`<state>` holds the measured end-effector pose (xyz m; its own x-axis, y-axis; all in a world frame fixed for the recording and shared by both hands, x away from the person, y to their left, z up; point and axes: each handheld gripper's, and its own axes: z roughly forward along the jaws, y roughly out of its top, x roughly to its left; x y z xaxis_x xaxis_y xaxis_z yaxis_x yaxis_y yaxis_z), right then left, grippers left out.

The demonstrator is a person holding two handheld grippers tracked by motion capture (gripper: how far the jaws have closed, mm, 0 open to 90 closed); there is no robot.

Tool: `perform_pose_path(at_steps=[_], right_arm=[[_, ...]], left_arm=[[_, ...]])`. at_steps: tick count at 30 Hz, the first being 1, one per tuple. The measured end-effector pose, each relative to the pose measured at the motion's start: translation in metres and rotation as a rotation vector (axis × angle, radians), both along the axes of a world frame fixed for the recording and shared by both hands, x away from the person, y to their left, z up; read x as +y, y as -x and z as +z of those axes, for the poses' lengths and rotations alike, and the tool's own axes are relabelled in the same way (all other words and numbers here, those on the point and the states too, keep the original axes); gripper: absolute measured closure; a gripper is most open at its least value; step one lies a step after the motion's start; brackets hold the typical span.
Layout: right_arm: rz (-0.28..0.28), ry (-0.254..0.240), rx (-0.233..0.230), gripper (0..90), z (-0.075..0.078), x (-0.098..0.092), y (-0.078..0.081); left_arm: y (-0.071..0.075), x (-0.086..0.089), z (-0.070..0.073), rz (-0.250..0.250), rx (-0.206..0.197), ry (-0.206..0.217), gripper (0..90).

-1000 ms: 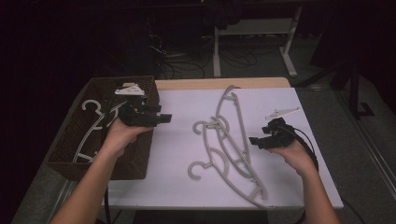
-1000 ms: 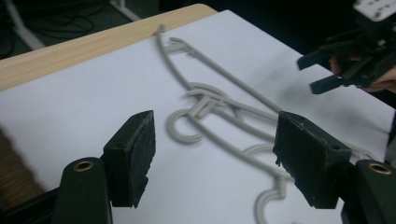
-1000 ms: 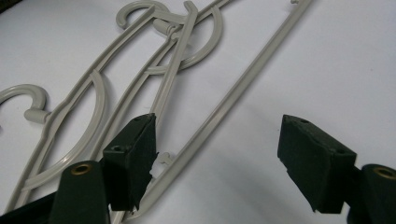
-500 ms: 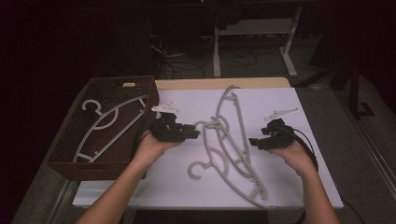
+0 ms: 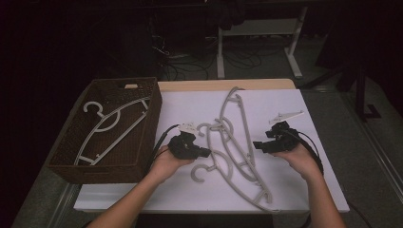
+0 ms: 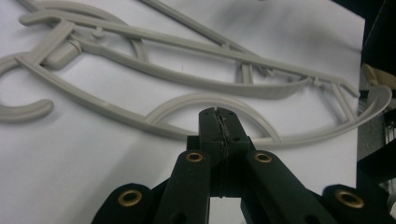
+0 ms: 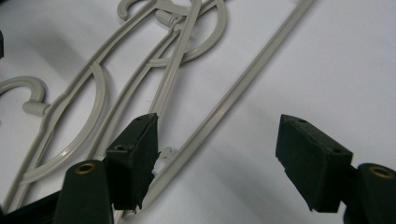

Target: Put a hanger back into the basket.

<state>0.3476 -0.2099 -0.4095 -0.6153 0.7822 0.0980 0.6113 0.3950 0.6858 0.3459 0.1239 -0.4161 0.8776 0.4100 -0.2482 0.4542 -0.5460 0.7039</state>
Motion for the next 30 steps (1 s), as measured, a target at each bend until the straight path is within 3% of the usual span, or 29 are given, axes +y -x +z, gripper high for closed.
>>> perform_pose_path(at_steps=[8,12,19,30], right_arm=[[0.005,0.012,0.007,29.5,-0.003,0.003,0.001],[0.011,0.013,0.006,29.5,-0.003,0.004,0.001],[0.016,0.016,0.008,29.5,-0.004,0.005,0.001],[0.022,0.021,0.007,29.5,-0.004,0.007,0.001]], left_arm=[[0.004,-0.005,-0.014,-0.021,0.004,-0.034,90.0],[0.003,-0.007,-0.02,-0.028,-0.009,-0.078,90.0],[-0.001,-0.007,-0.026,-0.012,-0.024,-0.119,90.0],[0.0,-0.005,-0.028,-0.014,-0.015,-0.128,90.0]])
